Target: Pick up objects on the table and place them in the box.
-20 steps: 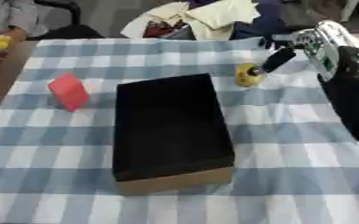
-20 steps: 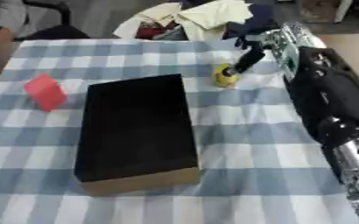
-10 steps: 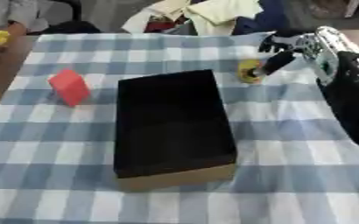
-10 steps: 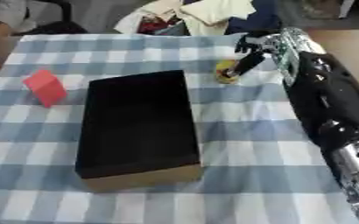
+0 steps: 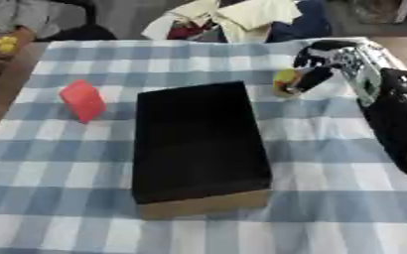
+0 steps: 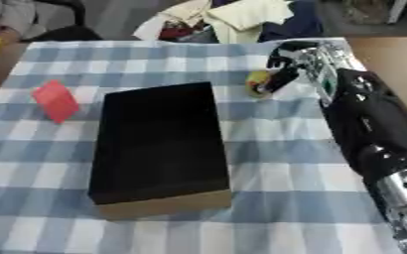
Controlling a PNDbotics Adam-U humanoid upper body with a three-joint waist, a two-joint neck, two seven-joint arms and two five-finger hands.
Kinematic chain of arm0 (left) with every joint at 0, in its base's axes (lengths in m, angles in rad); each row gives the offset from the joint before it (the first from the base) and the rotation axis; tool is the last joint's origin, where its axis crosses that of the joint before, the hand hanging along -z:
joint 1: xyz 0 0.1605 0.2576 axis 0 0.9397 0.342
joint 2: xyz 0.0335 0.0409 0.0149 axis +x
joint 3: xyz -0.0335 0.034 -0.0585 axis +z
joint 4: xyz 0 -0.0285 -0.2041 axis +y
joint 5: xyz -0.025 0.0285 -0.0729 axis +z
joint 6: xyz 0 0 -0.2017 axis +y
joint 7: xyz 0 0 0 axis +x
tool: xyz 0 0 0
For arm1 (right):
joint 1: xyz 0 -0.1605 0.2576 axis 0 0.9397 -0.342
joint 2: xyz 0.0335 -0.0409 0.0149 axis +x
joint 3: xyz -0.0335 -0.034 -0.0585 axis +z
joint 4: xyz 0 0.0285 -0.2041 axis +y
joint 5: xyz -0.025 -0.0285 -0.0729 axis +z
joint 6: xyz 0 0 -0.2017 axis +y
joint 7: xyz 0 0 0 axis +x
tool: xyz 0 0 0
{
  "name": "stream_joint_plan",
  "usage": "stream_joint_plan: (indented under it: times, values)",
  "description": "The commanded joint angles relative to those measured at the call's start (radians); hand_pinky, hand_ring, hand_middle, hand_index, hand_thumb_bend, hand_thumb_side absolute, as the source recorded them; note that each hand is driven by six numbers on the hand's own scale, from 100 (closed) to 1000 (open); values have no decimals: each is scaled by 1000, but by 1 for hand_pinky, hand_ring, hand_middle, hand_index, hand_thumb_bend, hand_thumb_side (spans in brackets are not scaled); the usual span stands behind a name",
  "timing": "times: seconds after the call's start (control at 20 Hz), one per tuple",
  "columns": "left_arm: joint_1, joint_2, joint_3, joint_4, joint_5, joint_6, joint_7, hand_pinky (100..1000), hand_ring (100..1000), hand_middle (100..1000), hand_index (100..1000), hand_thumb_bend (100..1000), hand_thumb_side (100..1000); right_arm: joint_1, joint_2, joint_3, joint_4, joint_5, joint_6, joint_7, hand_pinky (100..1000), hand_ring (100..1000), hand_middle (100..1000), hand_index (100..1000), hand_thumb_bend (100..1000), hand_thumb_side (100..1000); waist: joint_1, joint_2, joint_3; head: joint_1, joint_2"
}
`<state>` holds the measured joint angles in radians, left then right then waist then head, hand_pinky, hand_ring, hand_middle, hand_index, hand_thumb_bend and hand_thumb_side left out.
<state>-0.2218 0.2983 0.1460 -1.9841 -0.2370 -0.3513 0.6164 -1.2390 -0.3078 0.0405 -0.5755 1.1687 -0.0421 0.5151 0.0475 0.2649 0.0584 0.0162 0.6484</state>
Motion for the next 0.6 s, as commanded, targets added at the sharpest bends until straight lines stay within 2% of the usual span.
stream_joint_plan:
  times: [0.05, 0.2, 0.45, 0.5, 0.6]
  values:
    - [-13, 10, 4, -16, 0, 0, -5, 556, 657, 699, 802, 205, 859, -15, -5, 1, -5, 4, 2, -11, 838, 855, 792, 835, 313, 506, 1, -17, 3, 4, -15]
    - [-13, 10, 4, -16, 1, 0, -6, 556, 656, 698, 802, 205, 857, -14, -5, 0, -8, -6, 9, -20, 832, 852, 778, 825, 241, 505, 0, -17, 3, 5, -14]
    - [-13, 9, 5, -16, 1, 1, -6, 556, 656, 698, 802, 205, 856, -12, -2, 4, -5, -6, 16, -24, 826, 849, 767, 816, 192, 466, -1, -18, 5, 9, -17]
    - [-13, 9, 5, -16, 1, 1, -5, 556, 656, 698, 802, 204, 856, -12, -1, 3, -4, -7, 16, -23, 824, 846, 749, 803, 127, 450, -1, -18, 5, 10, -17]
    - [-13, 9, 6, -16, 1, 0, -5, 556, 656, 699, 802, 204, 855, -10, -1, 2, -10, -17, 14, -20, 821, 841, 728, 790, 100, 429, -1, -18, 5, 11, -16]
